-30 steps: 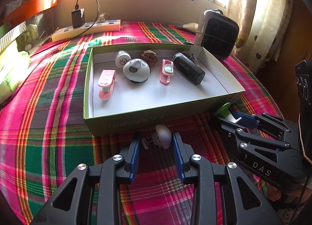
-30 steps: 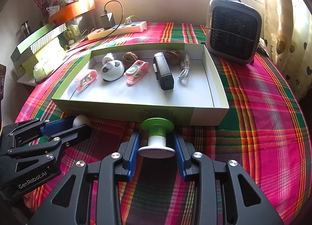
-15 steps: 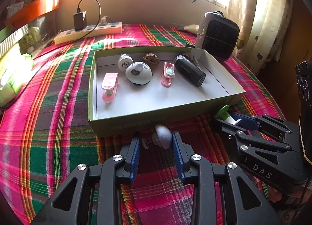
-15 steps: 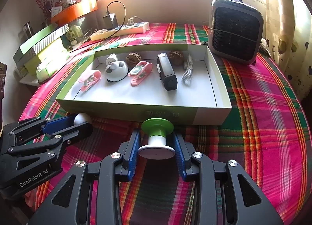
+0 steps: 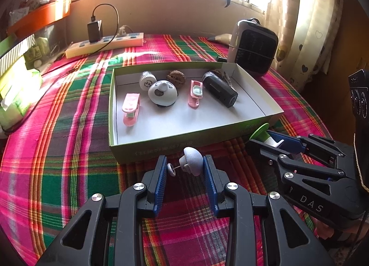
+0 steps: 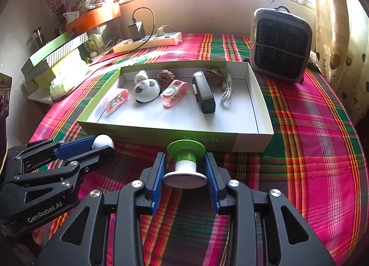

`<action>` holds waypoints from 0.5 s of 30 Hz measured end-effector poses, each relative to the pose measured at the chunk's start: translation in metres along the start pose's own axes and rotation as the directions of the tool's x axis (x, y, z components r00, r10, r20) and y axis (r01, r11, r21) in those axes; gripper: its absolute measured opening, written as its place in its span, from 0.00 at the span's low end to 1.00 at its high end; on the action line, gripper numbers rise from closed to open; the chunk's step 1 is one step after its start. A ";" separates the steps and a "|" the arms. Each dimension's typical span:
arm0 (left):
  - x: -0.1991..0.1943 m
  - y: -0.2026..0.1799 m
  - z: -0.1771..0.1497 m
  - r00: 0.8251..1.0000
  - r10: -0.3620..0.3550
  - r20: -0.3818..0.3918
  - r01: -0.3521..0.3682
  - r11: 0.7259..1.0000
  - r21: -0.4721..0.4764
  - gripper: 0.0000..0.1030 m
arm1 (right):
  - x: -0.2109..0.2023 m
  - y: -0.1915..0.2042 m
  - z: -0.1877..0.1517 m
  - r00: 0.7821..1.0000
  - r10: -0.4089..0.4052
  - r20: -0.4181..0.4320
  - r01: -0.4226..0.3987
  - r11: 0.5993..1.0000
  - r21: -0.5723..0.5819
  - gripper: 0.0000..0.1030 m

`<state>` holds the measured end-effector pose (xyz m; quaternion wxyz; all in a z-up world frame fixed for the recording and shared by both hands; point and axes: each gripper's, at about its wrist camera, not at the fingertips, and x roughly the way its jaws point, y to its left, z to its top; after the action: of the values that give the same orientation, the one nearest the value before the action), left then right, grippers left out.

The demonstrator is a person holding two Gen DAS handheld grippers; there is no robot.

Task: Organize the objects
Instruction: 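Lift the white knob and spool off the tablecloth with both grippers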

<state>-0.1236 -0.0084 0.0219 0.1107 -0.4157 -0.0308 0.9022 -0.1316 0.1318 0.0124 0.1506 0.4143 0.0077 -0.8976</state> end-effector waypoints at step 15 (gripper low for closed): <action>-0.020 -0.005 0.012 0.998 0.002 0.057 -0.004 1.000 0.020 0.29 | -0.017 0.001 0.011 0.998 0.003 0.056 -0.002 1.000 -0.005 0.34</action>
<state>-0.1196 -0.0071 0.0451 0.1125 -0.3887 -0.0245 0.9141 -0.1295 0.1339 0.0324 0.1529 0.3887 0.0054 -0.9086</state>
